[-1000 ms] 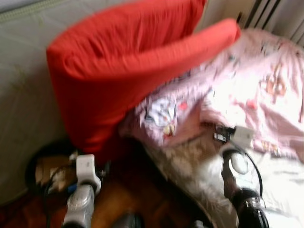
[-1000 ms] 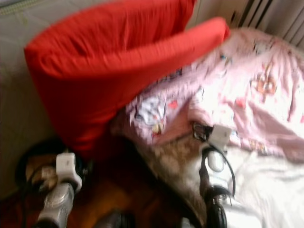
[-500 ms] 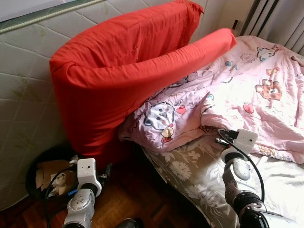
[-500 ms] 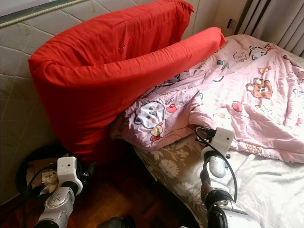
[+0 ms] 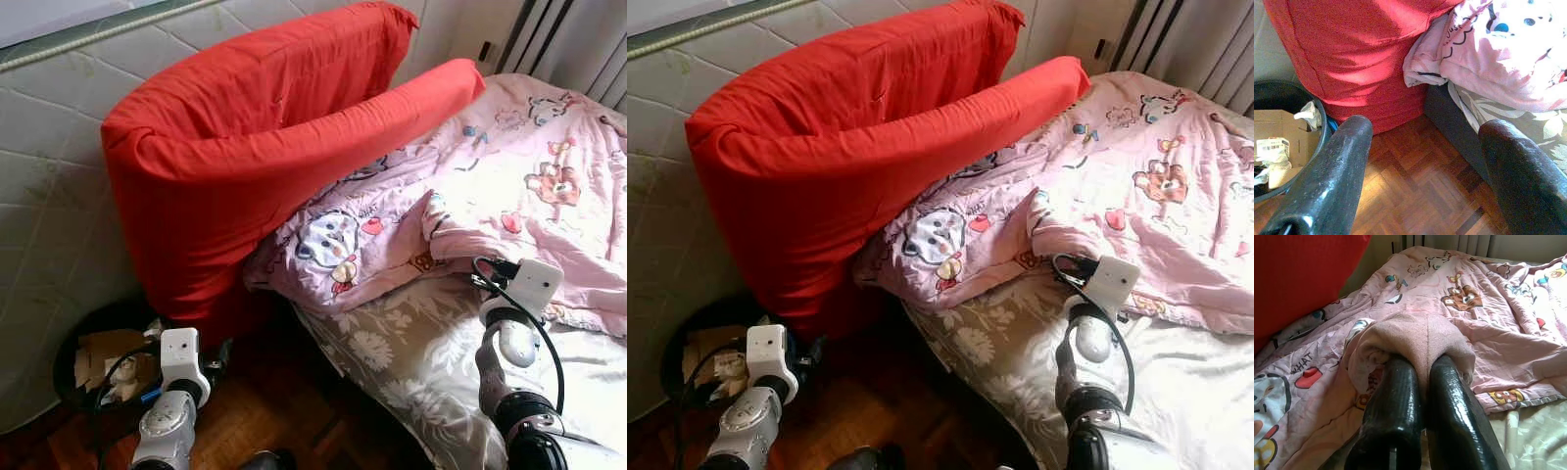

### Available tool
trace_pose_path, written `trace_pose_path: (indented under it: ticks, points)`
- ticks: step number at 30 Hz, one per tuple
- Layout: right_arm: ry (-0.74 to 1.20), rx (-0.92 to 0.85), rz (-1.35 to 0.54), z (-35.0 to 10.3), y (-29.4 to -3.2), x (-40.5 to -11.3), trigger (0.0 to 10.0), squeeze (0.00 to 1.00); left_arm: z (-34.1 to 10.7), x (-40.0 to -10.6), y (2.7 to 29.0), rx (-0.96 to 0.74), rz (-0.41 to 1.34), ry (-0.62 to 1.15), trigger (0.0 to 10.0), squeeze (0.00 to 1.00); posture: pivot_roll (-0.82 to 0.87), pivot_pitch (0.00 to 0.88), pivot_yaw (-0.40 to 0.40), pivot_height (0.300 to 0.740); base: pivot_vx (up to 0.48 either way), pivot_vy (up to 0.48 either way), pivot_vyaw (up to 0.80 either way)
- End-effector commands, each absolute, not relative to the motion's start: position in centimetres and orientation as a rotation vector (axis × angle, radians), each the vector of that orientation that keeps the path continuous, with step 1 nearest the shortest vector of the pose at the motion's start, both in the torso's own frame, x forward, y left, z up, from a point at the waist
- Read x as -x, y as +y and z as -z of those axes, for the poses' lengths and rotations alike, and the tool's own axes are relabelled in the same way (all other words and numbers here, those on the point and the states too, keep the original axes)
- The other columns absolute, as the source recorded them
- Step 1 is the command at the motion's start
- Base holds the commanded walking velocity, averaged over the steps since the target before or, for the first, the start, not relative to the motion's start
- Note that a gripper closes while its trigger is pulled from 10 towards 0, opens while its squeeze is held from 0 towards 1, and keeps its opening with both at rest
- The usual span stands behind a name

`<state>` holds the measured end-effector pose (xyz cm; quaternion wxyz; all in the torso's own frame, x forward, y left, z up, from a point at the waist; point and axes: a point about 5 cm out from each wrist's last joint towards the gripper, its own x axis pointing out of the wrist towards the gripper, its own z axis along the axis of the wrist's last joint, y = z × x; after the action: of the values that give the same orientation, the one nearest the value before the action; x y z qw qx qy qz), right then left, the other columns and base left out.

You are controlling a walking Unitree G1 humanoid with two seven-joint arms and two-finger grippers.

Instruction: Clean up the room

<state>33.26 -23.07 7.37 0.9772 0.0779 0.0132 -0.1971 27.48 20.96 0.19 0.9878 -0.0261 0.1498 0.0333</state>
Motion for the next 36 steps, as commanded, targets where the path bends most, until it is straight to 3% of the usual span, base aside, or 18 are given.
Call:
trace_pose_path:
  ticks: [1,14,36]
  points:
    - [0.0,-0.164,0.409,-7.8,-23.1,-33.4,10.0,0.0,0.2,-27.1,21.2,0.046,-0.067,0.325,10.0,0.0,0.12,0.15,0.006,0.74,0.0,0.0,0.0]
    - [-0.001,-0.159,0.401,-7.7,-22.6,-33.4,10.0,0.0,0.3,-27.1,21.3,0.041,-0.064,0.327,10.0,0.0,0.13,0.147,0.009,0.74,-0.196,0.0,0.0]
    - [-0.122,-0.111,0.562,-10.1,-25.1,-33.5,10.0,0.0,0.3,-27.1,21.4,0.033,-0.055,0.331,10.0,0.0,0.13,0.133,0.021,0.74,-0.256,0.0,0.0]
